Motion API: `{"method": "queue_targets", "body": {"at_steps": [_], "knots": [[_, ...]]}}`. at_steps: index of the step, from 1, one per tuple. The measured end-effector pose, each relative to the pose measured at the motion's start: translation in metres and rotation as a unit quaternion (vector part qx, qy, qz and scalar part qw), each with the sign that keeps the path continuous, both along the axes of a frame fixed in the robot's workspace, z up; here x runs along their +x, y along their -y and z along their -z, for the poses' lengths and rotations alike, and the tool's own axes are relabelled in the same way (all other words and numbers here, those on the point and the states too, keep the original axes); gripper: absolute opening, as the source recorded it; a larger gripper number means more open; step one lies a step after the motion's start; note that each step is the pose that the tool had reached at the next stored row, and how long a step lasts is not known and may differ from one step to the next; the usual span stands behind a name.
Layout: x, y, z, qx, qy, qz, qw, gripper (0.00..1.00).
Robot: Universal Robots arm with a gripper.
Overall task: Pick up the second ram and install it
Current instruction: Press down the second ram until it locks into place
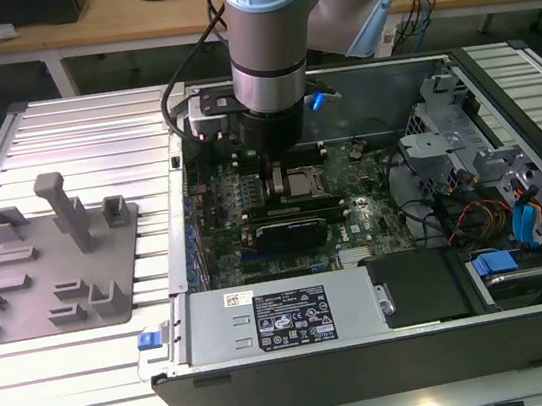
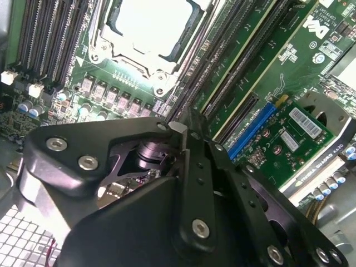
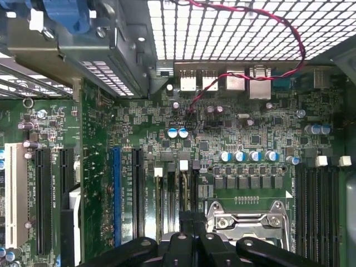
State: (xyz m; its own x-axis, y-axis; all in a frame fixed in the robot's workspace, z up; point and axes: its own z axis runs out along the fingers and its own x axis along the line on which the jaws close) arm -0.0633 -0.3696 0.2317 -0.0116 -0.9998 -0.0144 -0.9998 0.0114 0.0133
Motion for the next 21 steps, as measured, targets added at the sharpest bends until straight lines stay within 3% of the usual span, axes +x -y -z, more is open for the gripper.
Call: {"method": "queue_targets", "body": {"at_steps": [10, 11, 13, 14, 16, 18, 19, 21], "knots": [[0.000, 0.0000, 0.0032, 0.0002, 0.0000, 0.000, 1.0000, 0.08], [0.000, -0.0003, 0.0001, 0.0011, 0.0008, 0.000, 1.0000, 0.08], [0.000, -0.0001, -0.0172, -0.0020, 0.0000, 0.000, 1.0000, 0.08], [0.000, -0.0001, -0.0215, -0.0024, 0.0000, 0.000, 1.0000, 0.08], [0.000, -0.0001, -0.0225, -0.0024, 0.0001, 0.000, 1.0000, 0.08], [0.008, -0.0001, -0.0225, -0.0025, 0.0001, 0.000, 1.0000, 0.08], [0.021, -0.0001, -0.0225, -0.0025, 0.0001, 0.000, 1.0000, 0.08], [0.035, 0.0000, -0.0225, -0.0025, 0.0000, 0.000, 1.0000, 0.08]]}}
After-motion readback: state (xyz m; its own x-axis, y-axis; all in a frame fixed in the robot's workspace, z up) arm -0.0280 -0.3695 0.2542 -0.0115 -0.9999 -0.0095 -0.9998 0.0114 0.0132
